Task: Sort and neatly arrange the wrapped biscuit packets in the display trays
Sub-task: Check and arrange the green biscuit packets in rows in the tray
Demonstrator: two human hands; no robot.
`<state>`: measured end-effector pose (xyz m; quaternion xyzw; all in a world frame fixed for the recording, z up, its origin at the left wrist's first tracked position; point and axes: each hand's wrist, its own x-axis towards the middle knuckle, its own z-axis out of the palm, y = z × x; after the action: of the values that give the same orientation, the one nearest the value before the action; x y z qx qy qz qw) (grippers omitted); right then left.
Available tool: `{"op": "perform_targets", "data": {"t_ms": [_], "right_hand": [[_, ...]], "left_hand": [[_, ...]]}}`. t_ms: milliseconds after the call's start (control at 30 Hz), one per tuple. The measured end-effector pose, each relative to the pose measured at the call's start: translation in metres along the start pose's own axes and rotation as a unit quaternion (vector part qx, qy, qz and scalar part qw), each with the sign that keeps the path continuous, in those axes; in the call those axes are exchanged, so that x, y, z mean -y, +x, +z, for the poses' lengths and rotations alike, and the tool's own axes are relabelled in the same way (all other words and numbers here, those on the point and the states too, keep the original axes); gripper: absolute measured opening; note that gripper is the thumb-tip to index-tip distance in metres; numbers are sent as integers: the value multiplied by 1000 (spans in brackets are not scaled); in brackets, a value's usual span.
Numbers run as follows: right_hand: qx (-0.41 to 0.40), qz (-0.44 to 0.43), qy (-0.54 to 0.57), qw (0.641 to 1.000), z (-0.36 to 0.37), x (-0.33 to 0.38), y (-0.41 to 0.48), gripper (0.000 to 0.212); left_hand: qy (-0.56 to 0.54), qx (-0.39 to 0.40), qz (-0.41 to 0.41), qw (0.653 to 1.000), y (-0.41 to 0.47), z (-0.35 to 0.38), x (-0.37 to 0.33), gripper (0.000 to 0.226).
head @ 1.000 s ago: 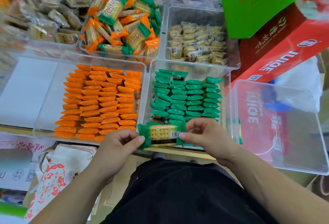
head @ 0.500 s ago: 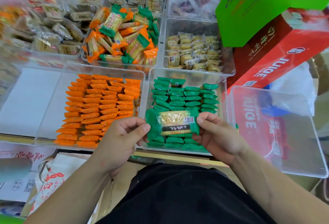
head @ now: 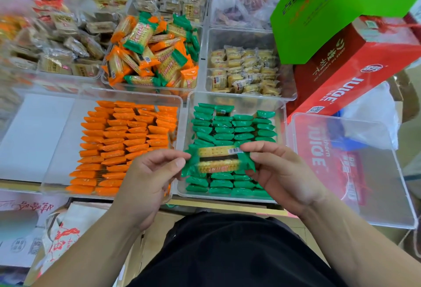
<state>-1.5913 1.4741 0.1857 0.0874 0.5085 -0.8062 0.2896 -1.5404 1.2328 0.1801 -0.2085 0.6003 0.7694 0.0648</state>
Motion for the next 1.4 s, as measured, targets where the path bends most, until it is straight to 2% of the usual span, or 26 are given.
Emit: {"op": "perform_targets", "data": {"t_ms": [67, 100, 167, 200, 233, 300, 333, 433, 500, 600, 733, 867, 933, 1000, 1100, 1167, 1200, 1267, 1400], "right_hand": [[2, 6, 5, 1000, -1, 3, -1, 32], [1, 9, -4, 1000, -2, 3, 0, 35], [-7, 12, -50, 999, 0, 4, 1, 24], [-17, 13, -84, 996, 1, 3, 2, 11], [-35, 14, -120, 992, 3, 2, 4, 10], [-66, 31, -167, 983, 3, -4, 8, 37], [-71, 45, -161, 983, 3, -7, 10, 43], [-66, 86, -125, 986, 4, -12, 12, 46], [-66, 95, -120, 986, 1, -14, 13, 47], [-83, 81, -153, 981, 0, -14, 13, 44], [-114, 63, -160, 978, 3, -10, 12, 12], [-136, 80, -101, 982, -5, -14, 19, 28], [-163, 62, -130, 976, -10, -21, 24, 19], [-192, 45, -149, 969, -17, -30, 29, 14], [-218, 15, -177, 960, -30, -42, 33, 34], [-222, 4, -224, 949, -39, -49, 33, 43], [-224, 5, -249, 942, -44, -53, 33, 45], [-219, -6, -307, 926, -52, -57, 31, 41], [-154, -50, -388, 907, -55, -62, 27, 25]], "left_hand": [[-12, 14, -7, 1000, -1, -2, -2, 40], [16, 14, 0, 1000, -2, -3, -5, 42], [97, 1, 20, 995, -3, -2, -8, 29], [120, -11, 28, 992, -3, -1, -9, 21], [127, -26, 30, 991, -2, 0, -8, 14], [110, -51, 3, 993, 2, 1, -6, 16], [85, -55, -27, 994, 3, 2, -6, 20], [4, -41, -97, 994, 6, 4, -9, 18], [2, -37, -101, 994, 7, 2, -7, 19], [72, -43, -64, 994, 7, 1, -4, 22], [197, -31, 15, 980, 9, -1, -2, 10], [329, 36, 62, 942, 24, -7, 7, 17], [401, 81, 92, 908, 36, -9, 19, 23], [503, 109, 143, 845, 50, -10, 32, 24], [664, 157, 243, 690, 71, -12, 53, 17], [734, 184, 265, 597, 82, -11, 62, 16], [760, 186, 268, 563, 88, -10, 66, 14], [794, 188, 261, 516, 97, -2, 69, 13], [836, 214, 225, 452, 111, 20, 71, 14]]}}
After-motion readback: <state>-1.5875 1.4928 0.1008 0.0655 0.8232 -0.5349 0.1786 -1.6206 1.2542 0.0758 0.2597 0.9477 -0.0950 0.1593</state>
